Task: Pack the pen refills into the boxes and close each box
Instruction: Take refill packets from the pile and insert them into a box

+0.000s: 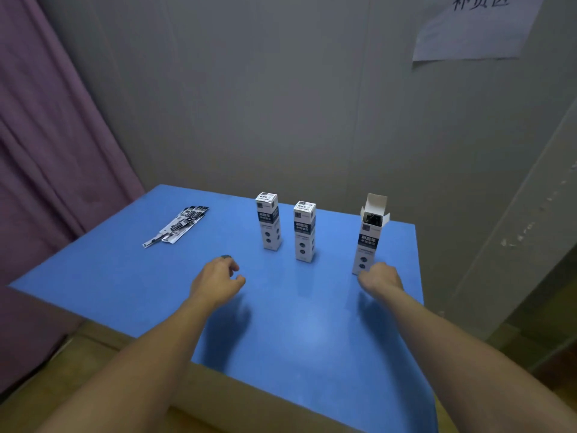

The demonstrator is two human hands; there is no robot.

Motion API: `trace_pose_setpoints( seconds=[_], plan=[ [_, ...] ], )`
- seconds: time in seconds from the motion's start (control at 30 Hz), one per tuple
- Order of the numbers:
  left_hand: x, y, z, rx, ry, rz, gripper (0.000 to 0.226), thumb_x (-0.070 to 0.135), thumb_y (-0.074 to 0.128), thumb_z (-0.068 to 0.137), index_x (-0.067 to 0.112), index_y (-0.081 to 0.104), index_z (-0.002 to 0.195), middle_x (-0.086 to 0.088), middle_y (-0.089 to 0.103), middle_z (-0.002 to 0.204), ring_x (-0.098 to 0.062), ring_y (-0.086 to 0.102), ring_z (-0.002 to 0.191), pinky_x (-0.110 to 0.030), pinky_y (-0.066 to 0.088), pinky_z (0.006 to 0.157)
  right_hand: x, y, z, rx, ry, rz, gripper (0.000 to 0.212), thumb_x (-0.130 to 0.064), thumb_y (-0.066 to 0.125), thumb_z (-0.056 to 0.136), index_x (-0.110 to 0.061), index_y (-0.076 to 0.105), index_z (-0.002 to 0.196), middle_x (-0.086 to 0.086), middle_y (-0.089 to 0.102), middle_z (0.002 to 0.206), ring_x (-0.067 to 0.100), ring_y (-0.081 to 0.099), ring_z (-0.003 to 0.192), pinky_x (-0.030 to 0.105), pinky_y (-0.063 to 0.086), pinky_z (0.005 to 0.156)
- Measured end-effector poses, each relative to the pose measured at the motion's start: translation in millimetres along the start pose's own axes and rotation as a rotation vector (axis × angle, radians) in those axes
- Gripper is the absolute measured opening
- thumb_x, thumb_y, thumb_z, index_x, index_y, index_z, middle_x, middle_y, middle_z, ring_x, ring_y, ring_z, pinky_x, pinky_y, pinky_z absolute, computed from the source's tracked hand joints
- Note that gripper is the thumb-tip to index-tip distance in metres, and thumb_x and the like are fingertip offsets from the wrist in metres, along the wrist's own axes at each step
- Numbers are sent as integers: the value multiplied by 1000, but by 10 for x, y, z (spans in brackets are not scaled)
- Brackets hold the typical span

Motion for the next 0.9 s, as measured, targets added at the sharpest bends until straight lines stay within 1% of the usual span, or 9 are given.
trace_pose_setpoints(
  seconds=[0.13,0.17,0.27,0.43,0.5,0.6,0.67,0.77,0.9],
  plan=[
    [-449,-210,-206,-11,-65,68,30,37,59,87,25,63,115,5,58,114,-17,58,101,-33,50,81,-401,271,-434,-46,-178,-230,30,-24,54,87,-8,56,112,10,55,109,29,56,95,32,49,73],
    [-579,-267,-260,-10,-77,86,31,38,58,88,25,63,115,6,57,114,-16,57,101,-32,49,79,-525,353,-536,-49,-230,-274,28,-23,54,87,-9,54,112,10,53,113,29,54,98,33,49,75],
    [-963,-447,-436,-7,-102,118,32,39,55,88,23,62,114,6,57,112,-16,56,99,-32,48,75,-903,647,-812,-63,-386,-401,30,-21,51,89,-10,51,118,11,49,126,30,48,118,39,46,90],
    [-1569,-771,-703,1,-165,116,33,40,54,86,25,63,113,4,64,108,-17,59,99,-31,50,75,-1501,1132,-1268,-67,-577,-504,31,-23,50,93,-10,50,120,10,49,128,30,46,123,40,44,95],
    [-1796,-886,-802,3,-177,113,34,40,53,85,24,63,113,4,66,100,-16,61,93,-29,50,69,-1731,1314,-1450,-79,-631,-530,30,-24,50,94,-10,50,120,10,49,127,30,46,121,41,45,95],
    [-2095,-1046,-942,15,-195,122,31,39,52,87,24,61,112,5,66,95,-14,62,84,-26,41,57,-2043,1563,-1696,-97,-692,-545,30,-24,49,95,-9,49,121,11,48,127,30,46,120,41,45,93],
    [-2291,-1136,-1011,23,-214,130,28,38,52,87,25,60,110,7,65,95,-12,61,82,-26,43,57,-2226,1710,-1842,-86,-725,-541,30,-23,49,95,-9,49,121,10,48,127,30,46,121,40,45,92],
    [-2557,-1221,-1039,31,-253,123,23,35,51,85,24,61,102,8,63,89,-11,60,78,-31,54,63,-2438,1915,-2022,-89,-767,-556,29,-23,49,95,-9,49,120,10,48,126,30,46,120,41,45,92],
    [-2791,-1280,-971,36,-280,148,17,32,50,88,24,60,99,6,59,88,-13,59,76,-26,45,55,-2723,2096,-2114,-89,-809,-570,28,-21,49,95,-9,48,120,9,47,126,28,47,120,39,46,91]
  ],
)
Point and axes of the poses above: each hand's wrist, its own z-axis towards the middle knuckle, its own y-axis out of the palm, x = y × z, the point moved 5 cm from there along z, towards the middle knuckle
